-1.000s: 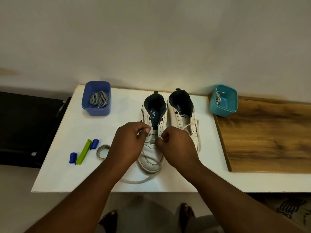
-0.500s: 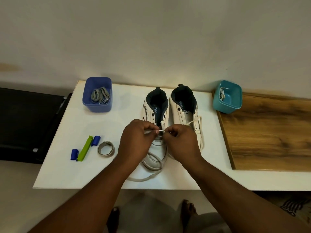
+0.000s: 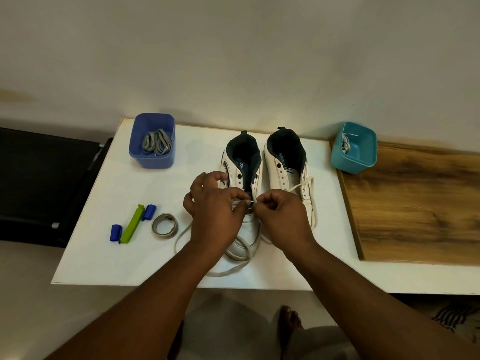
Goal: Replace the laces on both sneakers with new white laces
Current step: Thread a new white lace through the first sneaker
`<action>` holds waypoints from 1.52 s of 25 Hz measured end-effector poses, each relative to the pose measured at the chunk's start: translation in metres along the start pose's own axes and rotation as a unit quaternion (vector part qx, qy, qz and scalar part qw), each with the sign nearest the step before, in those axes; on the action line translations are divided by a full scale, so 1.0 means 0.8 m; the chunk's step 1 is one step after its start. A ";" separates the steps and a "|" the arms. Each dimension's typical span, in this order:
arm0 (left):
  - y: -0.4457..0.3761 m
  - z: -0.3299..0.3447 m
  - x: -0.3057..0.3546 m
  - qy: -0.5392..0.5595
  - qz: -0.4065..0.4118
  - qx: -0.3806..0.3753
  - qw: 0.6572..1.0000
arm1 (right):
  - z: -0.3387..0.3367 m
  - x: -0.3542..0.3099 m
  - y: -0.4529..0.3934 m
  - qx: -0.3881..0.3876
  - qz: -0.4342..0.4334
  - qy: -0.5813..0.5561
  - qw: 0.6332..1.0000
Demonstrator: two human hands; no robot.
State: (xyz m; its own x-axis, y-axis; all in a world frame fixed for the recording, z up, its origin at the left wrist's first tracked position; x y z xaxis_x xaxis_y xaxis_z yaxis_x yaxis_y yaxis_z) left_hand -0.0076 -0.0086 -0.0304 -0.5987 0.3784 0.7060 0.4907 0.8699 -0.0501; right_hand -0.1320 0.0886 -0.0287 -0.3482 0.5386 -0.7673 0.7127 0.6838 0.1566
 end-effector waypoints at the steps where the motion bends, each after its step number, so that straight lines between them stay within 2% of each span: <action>1: 0.000 0.001 0.000 0.001 -0.001 0.001 1.000 | 0.001 0.000 0.000 -0.006 -0.003 0.005 1.000; 7: -0.005 0.005 -0.003 0.013 -0.005 -0.018 1.000 | -0.009 -0.002 -0.008 -0.070 -0.001 0.040 0.997; 9: -0.006 0.004 -0.004 0.004 0.002 -0.023 1.000 | -0.013 -0.008 -0.009 -0.071 -0.039 0.091 0.992; 11: -0.007 0.003 -0.005 -0.003 0.010 -0.031 0.999 | -0.015 -0.017 -0.008 -0.045 -0.090 0.172 0.980; 14: -0.007 -0.001 -0.004 -0.025 0.034 -0.065 0.997 | -0.034 -0.026 -0.011 0.012 -0.102 0.261 0.960; 17: -0.002 -0.002 0.002 -0.084 0.072 -0.083 0.990 | -0.070 -0.028 -0.021 0.093 -0.085 0.239 0.963; 19: -0.001 -0.002 0.005 -0.109 0.079 -0.080 0.988 | -0.077 -0.028 -0.022 0.112 -0.084 0.221 0.965; 21: 0.000 -0.004 0.004 -0.113 0.077 -0.080 0.987 | -0.062 -0.029 -0.020 0.048 -0.114 0.223 0.967; 23: 0.001 -0.005 0.005 -0.136 0.085 -0.073 0.984 | -0.042 -0.025 -0.017 -0.029 -0.152 0.259 0.953; 27: 0.004 -0.007 0.011 -0.197 0.084 -0.073 0.974 | -0.043 -0.027 -0.026 -0.028 -0.156 0.298 0.941; 29: 0.004 -0.010 0.014 -0.220 0.082 -0.076 0.969 | -0.066 -0.036 -0.027 0.018 -0.148 0.336 0.930; 32: 0.003 -0.015 0.016 -0.220 0.075 -0.079 0.969 | -0.151 -0.042 -0.033 0.247 -0.099 0.312 0.912; 33: 0.004 -0.016 0.016 -0.214 0.069 -0.082 0.971 | -0.168 -0.039 -0.032 0.298 -0.086 0.296 0.903; 34: 0.005 -0.017 0.017 -0.208 0.063 -0.085 0.972 | -0.170 -0.035 -0.032 0.315 -0.086 0.303 0.895; 35: 0.005 -0.017 0.018 -0.206 0.059 -0.089 0.973 | -0.156 -0.034 -0.032 0.289 -0.102 0.331 0.893; 38: 0.006 -0.016 0.019 -0.228 0.055 -0.104 0.966 | -0.065 -0.035 -0.019 0.092 -0.195 0.423 0.880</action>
State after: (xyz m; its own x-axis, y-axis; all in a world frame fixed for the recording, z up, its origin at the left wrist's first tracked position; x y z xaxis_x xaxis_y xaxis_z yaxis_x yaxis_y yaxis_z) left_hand -0.0064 -0.0031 -0.0112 -0.7294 0.6064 0.3166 0.6555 0.7519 0.0699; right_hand -0.1648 0.0887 0.0225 -0.8619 0.5070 0.0089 0.4974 0.8488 -0.1792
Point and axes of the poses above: each hand's wrist, its own y-axis away from the middle knuckle, its own z-axis out of the palm, x = y × z, the point moved 4 cm from there along -y, towards the middle knuckle, and after that the axes turned 6 degrees about y, right-handed, at the moved point
